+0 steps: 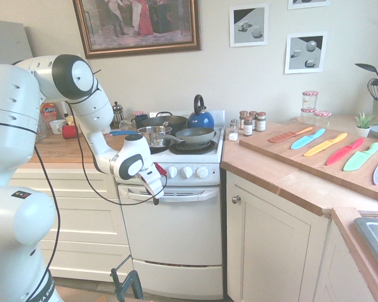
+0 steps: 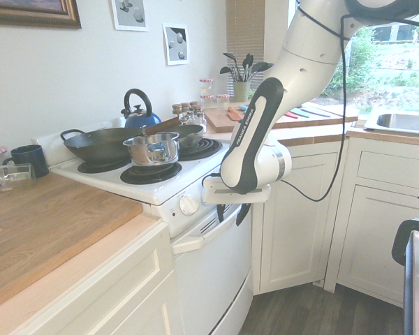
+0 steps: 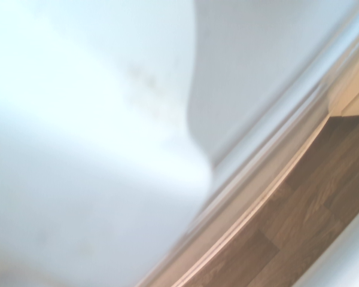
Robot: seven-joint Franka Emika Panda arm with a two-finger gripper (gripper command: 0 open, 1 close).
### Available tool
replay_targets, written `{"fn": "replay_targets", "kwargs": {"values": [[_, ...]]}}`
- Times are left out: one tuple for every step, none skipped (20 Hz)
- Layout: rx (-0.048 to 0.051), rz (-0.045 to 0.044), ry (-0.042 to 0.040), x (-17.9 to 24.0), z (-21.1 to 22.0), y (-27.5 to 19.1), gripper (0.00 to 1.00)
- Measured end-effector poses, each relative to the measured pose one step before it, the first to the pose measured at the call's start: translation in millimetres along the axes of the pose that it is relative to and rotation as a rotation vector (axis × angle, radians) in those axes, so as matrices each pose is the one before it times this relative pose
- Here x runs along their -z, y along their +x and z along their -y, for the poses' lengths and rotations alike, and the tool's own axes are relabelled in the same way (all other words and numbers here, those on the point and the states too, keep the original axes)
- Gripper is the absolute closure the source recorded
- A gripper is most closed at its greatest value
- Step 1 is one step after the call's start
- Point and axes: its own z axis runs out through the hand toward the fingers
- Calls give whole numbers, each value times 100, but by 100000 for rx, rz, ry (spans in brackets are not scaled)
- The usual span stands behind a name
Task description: Open the oven
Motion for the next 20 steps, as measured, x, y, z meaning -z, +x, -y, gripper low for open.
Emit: {"fn": "replay_targets", "kwargs": {"values": [[-248,-26,137,-2,-8,107,100],[-312,103,33,-7,-13,79,100],[-196,162,10,-11,-7,32,100],[-143,155,9,-11,-5,21,100],[-126,134,3,-12,-7,19,100],[-155,129,-3,-13,-12,36,100],[-156,123,8,-11,-7,37,100],[-75,86,21,-17,-9,6,100],[-37,119,9,-22,-16,26,100],[-74,296,8,-41,-46,11,100],[-57,244,128,-43,-99,91,100],[-56,479,175,-53,-155,80,100],[-29,299,537,-42,-240,160,100],[-90,165,-14,-139,-517,243,100],[-158,89,-1070,-311,-1027,401,100],[241,468,-2603,-507,-1498,406,100],[455,693,-3770,-719,-1987,397,100],[552,573,-3880,-802,-2048,339,100],[725,229,-2977,-824,-1783,226,100],[519,-58,-1881,-684,-1248,121,100]]}}
